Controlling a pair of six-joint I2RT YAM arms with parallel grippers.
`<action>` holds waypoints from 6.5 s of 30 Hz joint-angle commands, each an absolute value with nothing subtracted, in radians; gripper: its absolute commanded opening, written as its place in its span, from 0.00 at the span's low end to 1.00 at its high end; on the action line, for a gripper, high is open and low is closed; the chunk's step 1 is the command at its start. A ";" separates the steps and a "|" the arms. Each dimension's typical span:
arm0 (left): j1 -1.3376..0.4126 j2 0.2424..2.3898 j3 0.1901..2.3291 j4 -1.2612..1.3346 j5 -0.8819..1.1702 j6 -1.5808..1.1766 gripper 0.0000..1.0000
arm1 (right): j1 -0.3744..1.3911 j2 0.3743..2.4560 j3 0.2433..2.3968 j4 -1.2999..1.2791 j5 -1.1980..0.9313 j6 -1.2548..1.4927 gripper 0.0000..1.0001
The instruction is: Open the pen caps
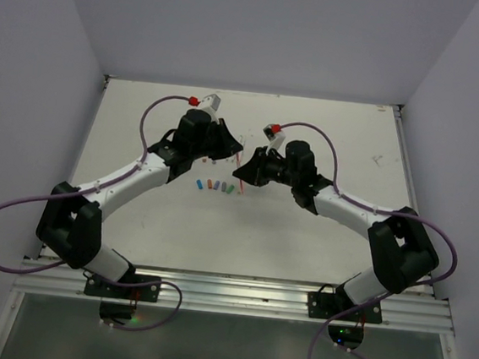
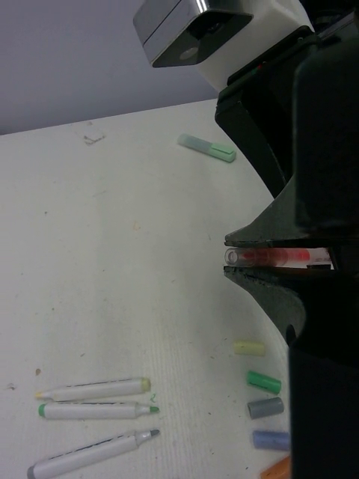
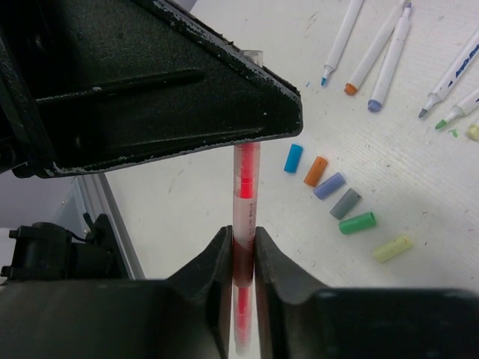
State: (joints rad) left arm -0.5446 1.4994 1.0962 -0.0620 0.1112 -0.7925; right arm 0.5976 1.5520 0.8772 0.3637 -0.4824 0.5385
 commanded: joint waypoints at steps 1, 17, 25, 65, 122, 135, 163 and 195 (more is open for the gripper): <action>-0.548 1.454 1.106 0.026 0.106 -0.787 0.00 | 0.604 1.548 0.920 0.396 -0.505 0.537 0.11; -0.509 1.404 1.227 0.150 -0.106 -0.778 0.00 | 0.612 1.497 0.825 0.305 -0.529 0.473 0.00; -0.463 1.404 1.350 0.215 -0.204 -0.795 0.00 | 0.624 1.485 0.759 0.279 -0.561 0.436 0.00; -0.747 1.893 1.453 -0.446 -0.027 -0.469 0.03 | 0.391 1.424 0.896 -0.110 0.045 0.621 0.00; -0.769 1.612 1.434 -0.483 -0.278 -0.500 0.64 | 0.390 1.772 1.134 0.027 -0.104 0.690 0.00; -0.500 1.309 1.080 -0.420 -0.305 -0.474 1.00 | 0.439 2.071 1.408 0.120 -0.138 0.709 0.03; -0.445 1.276 1.003 -0.382 -0.224 -0.499 1.00 | 0.439 2.025 1.399 0.080 -0.049 0.746 0.48; -0.443 1.258 0.969 -0.310 -0.115 -0.489 1.00 | -0.098 1.517 0.893 -0.477 0.327 0.776 0.66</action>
